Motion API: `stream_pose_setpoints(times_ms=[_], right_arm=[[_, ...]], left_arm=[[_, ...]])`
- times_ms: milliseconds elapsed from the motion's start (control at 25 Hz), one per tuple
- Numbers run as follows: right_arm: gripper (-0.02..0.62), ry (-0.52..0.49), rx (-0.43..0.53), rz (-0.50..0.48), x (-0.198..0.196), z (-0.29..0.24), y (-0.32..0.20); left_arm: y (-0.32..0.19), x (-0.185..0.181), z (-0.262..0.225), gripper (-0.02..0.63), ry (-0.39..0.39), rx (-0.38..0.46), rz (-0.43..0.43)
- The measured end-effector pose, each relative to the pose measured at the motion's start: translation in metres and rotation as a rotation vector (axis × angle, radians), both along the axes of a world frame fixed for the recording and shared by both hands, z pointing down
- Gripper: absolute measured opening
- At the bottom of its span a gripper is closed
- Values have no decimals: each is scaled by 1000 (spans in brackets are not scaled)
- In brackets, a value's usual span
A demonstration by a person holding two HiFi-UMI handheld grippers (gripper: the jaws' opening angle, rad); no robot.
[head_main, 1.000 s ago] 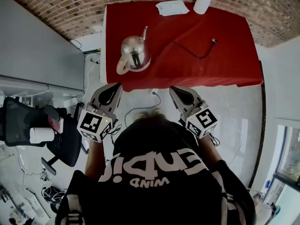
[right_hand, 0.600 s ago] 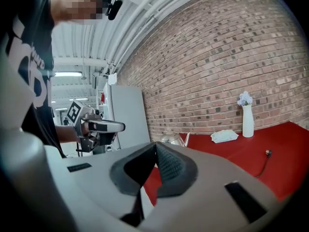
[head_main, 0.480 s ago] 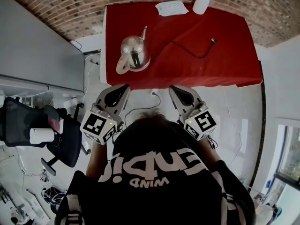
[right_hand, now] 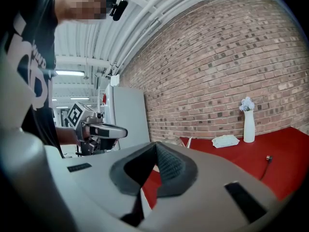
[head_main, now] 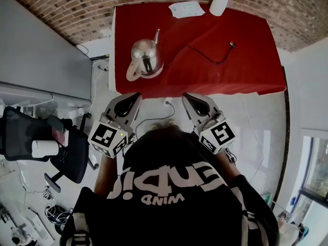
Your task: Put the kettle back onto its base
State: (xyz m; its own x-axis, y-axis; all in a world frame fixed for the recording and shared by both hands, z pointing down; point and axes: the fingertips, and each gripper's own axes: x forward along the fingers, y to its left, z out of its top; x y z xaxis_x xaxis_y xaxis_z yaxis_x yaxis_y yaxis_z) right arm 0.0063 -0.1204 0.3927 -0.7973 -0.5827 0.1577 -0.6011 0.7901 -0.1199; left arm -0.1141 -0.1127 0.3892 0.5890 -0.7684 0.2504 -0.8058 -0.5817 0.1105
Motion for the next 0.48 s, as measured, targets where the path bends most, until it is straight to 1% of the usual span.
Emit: stream_pose_setpoints(times_ms=[480], right_arm=[[21,2,-12,-16,-7,3,-3]], left_arm=[[-3,-3,7,8,-2,-18,-5]])
